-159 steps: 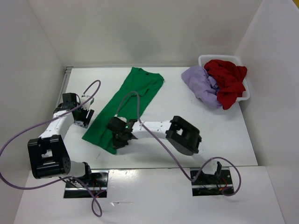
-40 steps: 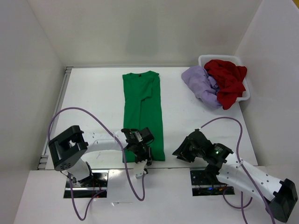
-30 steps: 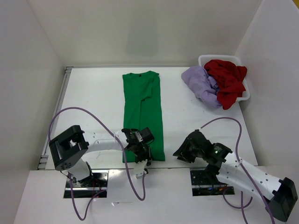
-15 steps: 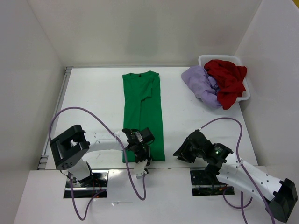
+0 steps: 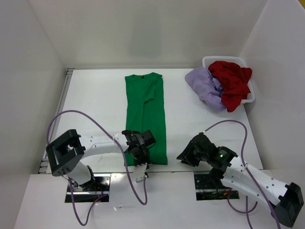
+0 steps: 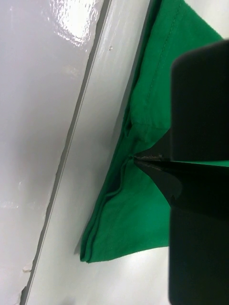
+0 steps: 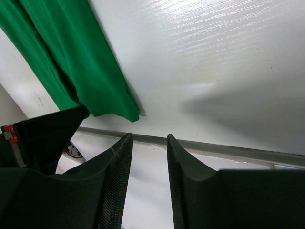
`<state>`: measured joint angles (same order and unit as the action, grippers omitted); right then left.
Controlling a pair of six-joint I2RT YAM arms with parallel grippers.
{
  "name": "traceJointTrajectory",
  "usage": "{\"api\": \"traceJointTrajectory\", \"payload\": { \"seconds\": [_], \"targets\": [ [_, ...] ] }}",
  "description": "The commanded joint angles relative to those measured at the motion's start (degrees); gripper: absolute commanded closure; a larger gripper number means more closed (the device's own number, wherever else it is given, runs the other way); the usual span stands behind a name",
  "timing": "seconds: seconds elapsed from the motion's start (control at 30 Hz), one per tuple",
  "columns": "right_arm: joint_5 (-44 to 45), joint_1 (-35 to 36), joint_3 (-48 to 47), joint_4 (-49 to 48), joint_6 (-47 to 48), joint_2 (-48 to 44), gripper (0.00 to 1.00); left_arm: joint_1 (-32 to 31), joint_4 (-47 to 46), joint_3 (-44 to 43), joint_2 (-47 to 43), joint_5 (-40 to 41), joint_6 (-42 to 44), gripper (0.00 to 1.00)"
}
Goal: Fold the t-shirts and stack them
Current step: Grab the bottom of the folded rectangular tshirt with both arms
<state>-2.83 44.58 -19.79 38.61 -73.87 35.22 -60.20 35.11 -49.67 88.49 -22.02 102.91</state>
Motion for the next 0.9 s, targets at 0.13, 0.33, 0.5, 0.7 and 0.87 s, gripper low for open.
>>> {"api": "traceJointTrajectory", "payload": {
  "seconds": [0.13, 0.33, 0.5, 0.7, 0.87],
  "targets": [
    [0.3, -0.3, 0.3, 0.4, 0.6, -0.1, 0.60, -0.2, 3.4, -0.3, -1.4, -0.8, -0.5, 1.00],
    [0.3, -0.3, 0.3, 0.4, 1.1, 0.5, 0.59, -0.2, 3.4, 0.2, -0.9, -2.4, -0.5, 1.00],
    [0.3, -0.3, -1.5, -0.2, 3.2, 4.2, 0.48, -0.2, 3.9, -0.4, -2.1, -3.7, -5.4, 0.48],
    [0.3, -0.3, -7.9, -2.9, 8.7, 16.4, 0.42, 1.5, 3.7, -1.6, -11.1, -1.0, -13.9, 0.47],
    [1.4, 0.2, -15.0, -5.9, 12.5, 28.2, 0.39, 2.1, 6.2, 7.5, -26.4, 8.6, -11.3, 0.46]
  ]
}}
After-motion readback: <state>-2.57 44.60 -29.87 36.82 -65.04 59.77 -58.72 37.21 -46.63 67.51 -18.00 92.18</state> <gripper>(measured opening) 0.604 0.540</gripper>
